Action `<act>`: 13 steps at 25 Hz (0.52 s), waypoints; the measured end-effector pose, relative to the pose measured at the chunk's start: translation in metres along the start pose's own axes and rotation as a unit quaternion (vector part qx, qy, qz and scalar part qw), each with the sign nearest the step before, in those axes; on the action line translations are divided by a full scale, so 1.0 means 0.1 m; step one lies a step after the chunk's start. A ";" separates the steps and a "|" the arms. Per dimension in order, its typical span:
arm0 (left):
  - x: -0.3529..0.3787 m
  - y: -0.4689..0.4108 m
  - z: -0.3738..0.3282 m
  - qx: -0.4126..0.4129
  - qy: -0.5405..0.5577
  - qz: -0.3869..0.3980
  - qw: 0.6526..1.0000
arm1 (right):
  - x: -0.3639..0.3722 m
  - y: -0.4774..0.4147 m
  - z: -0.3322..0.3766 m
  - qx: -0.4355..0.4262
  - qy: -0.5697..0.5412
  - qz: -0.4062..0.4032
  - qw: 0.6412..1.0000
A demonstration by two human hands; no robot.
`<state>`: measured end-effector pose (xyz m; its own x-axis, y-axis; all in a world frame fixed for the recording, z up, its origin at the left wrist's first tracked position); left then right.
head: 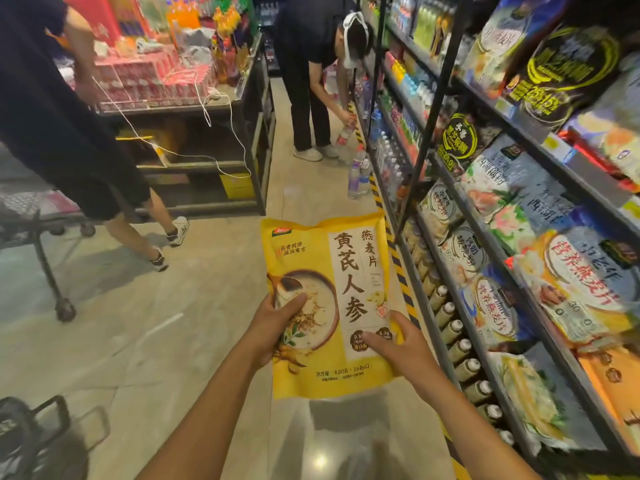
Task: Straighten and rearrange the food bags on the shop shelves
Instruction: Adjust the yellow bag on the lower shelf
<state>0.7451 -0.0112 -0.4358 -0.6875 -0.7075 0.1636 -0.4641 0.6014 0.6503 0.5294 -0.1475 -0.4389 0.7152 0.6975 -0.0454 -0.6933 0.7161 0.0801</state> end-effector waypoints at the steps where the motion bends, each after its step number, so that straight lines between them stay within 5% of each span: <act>1: 0.07 -0.11 -0.13 0.006 -0.001 -0.004 1.000 | -0.06 -0.18 0.03 -0.001 -0.001 0.003 1.000; 8: 0.50 -0.92 -0.85 0.020 -0.008 -0.006 1.000 | -0.44 -1.19 0.12 -0.004 -0.030 -0.012 0.999; 13: 0.98 -1.73 -1.32 0.000 -0.061 0.048 0.997 | -0.85 -1.78 0.04 0.010 -0.024 -0.094 0.995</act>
<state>0.8322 -0.2338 -0.4346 -0.7917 -0.5960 0.1339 -0.3923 0.6641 0.6364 0.5925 -0.3341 -0.4457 0.8358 0.5488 -0.0145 -0.5453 0.8329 0.0949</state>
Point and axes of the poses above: each hand's wrist, its own y-axis away from the middle knuckle, its own x-axis out of the palm, z = x × y, the point moved 9 cm from there along -y, towards the middle knuckle, and after that the axes turned 15 degrees about -x, right-handed, at the moved point
